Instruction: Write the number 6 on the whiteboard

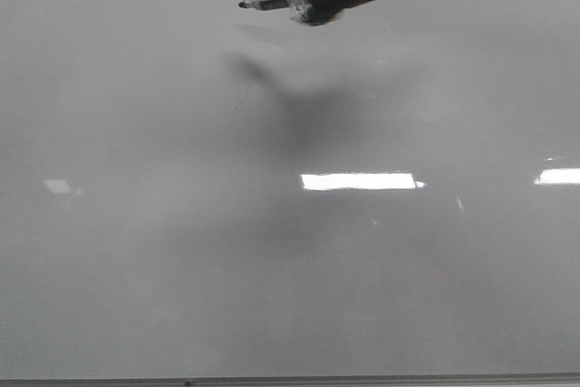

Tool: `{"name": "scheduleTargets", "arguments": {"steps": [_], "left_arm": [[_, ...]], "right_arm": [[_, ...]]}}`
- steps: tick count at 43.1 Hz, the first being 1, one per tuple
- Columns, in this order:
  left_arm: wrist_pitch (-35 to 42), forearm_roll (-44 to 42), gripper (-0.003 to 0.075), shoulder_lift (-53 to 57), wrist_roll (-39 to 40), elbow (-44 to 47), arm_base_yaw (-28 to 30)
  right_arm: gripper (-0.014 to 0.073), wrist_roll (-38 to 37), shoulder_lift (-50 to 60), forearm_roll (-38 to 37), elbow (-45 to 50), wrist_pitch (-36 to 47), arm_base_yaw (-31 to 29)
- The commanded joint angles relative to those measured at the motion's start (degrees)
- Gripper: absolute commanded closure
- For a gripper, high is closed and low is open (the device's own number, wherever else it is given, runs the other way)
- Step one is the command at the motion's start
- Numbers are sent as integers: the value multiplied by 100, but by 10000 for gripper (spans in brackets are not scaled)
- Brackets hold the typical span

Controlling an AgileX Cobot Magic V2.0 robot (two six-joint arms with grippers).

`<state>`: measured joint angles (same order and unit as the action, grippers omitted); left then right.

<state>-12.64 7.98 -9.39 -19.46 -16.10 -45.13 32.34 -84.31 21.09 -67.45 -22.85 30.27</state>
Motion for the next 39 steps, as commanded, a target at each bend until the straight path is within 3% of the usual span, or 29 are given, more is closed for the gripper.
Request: {"name": "scheduleTargets", "arguments": {"steps": [1,12,26,39], "left_arm": [[524,77,741,-50,62,-150,4],[524,77,741,-50,62,-150,4],[524,77,741,-50,62,-150,4],[524,77,741,-50,62,-150,4]], "right_arm": [[653,42,-114,92,-441,449,-31],[653,42,-713,201,-863,506,2],[653,122,-1526,143,-938,-579,389],[652,76,-738,138,-166,-288,-174]]}}
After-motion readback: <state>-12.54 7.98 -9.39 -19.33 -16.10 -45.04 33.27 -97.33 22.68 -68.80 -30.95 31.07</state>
